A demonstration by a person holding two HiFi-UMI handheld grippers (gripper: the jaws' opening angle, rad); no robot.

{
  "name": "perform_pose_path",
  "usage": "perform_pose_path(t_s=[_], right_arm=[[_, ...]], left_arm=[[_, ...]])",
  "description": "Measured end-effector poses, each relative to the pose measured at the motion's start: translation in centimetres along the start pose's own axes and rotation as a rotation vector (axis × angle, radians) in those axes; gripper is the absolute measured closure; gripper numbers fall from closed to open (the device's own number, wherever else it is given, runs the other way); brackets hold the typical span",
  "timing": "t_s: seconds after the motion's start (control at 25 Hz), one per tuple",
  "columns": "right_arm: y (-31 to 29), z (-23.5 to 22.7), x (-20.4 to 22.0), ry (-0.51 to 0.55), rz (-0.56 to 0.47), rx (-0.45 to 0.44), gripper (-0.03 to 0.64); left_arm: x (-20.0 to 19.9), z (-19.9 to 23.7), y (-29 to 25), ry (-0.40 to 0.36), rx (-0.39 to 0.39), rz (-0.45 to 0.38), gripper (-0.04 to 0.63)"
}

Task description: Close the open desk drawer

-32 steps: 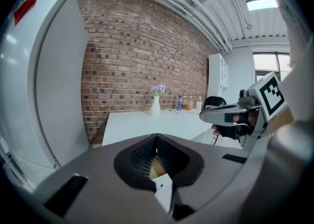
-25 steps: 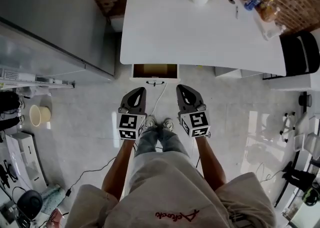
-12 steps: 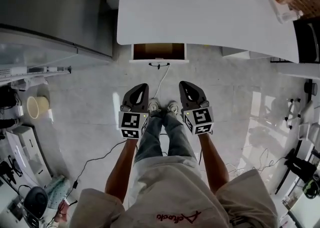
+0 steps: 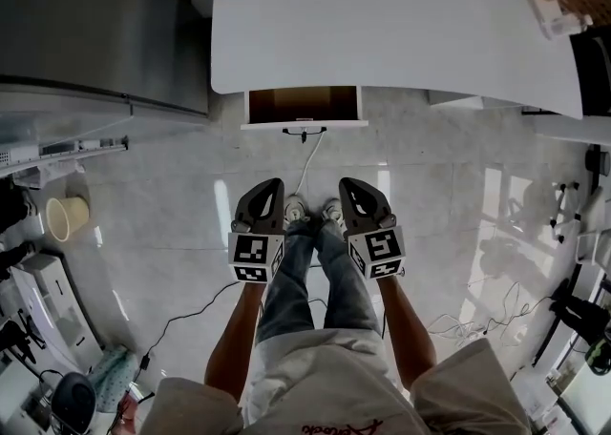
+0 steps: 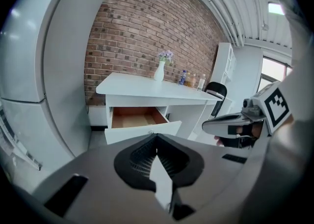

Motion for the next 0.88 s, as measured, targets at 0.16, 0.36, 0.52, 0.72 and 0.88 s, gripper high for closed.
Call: perform_pose_path(t_s=[0.16,0.36,0.52,0.72,0.88], right_arm=[[-1.3,0.0,1.6,0.006,0.022,0.0,0.598],[-2.5,-0.1,3.8,0.006,0.057,0.0,0.598],[-3.5,-0.5,5.0,-0.006,0.076,0.004,0.598],[-4.1,-1.4,6.2,-0.194,0.087,-0.002,0.599],[-5.3,-1.9,7.4,-0.418,0.096,-0.022,0.598]], left_arm=[[1.3,0.6,-1.6,0.006,0.007,0.007,0.583],[3.2,1.3,-3.2,0.003,0.008,0.023,0.583],[4.6,2.4,-4.3,0.018,0.001,0.039,0.583],[5.9,3.2,-4.8,0.21,0.055,0.002,0.583],[6.7,4.1,-5.5,0.421,0.098,-0.063,0.583]])
Point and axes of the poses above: the fingertips, and each gripper's own axes: y backward along the fingers, z to its left, x out of its underside, the point moved 10 cm from there along y, backward along the fingers, and after that the axes turned 8 degrees about x, right-handed, at the moved point
